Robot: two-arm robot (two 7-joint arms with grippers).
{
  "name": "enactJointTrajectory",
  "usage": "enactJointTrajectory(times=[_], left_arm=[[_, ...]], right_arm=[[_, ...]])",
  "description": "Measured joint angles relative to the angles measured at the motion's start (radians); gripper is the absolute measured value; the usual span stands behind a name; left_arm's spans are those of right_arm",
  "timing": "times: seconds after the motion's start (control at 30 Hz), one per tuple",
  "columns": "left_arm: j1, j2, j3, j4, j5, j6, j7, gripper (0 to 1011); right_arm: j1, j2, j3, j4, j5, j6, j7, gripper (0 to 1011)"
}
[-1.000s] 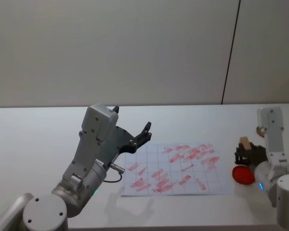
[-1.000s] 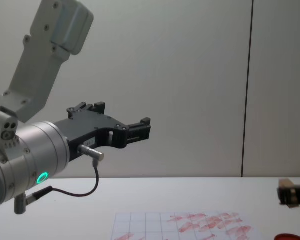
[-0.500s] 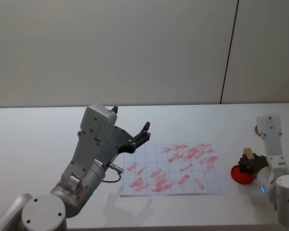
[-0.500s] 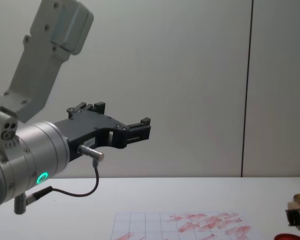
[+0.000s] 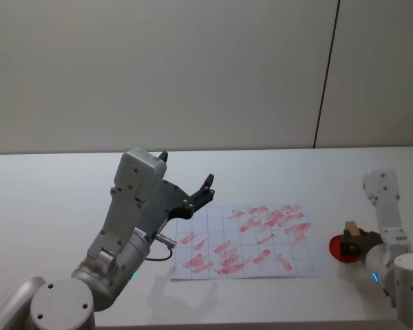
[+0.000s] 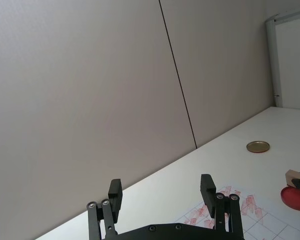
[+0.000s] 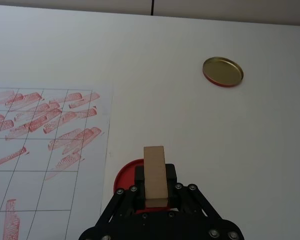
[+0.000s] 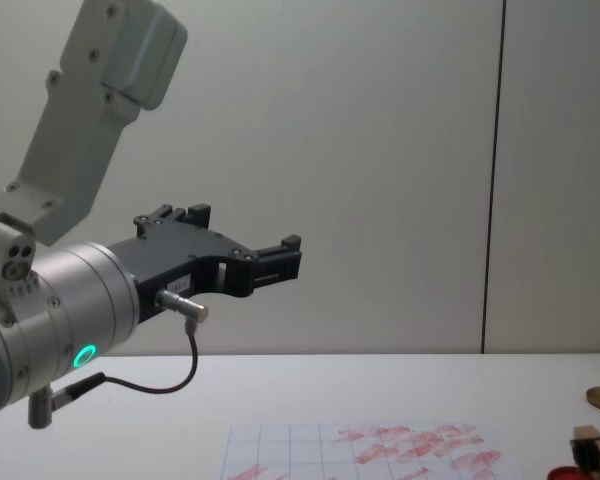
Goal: Use the one hand to pick up the stamp and affix it onto the A4 paper.
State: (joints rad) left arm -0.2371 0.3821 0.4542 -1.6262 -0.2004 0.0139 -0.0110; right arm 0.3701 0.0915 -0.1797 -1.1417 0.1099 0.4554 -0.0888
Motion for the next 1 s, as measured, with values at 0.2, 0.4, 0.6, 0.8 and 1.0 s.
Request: enactJointTrajectory(times=[0.2,0.4,0.6,0.8,1.0], left_arm=[[0.0,0.0,0.0,0.0,0.0,0.0,0.0,993],[0.0,0.0,0.0,0.0,0.0,0.0,0.0,993],[0.0,0.0,0.0,0.0,0.0,0.0,0.0,993],[0.0,0.0,0.0,0.0,0.0,0.0,0.0,993],[0.0,0.0,0.0,0.0,0.0,0.0,0.0,993]], right_arm=[[-0.005,-0.002,0.0,-0.003,0.007,0.015,0.009,223],[-0.009,-0.005,0.0,-0.004,0.013,0.02,0.017,392],[-0.012,-0.007,0.0,-0.007,0.015,0.015,0.022,592],[-0.021,-0.007,0.0,-0.028,0.015,-0.003,0.023,777],[-0.04,-0.003,0.002,-0.075,0.011,-0.033,0.021,949]])
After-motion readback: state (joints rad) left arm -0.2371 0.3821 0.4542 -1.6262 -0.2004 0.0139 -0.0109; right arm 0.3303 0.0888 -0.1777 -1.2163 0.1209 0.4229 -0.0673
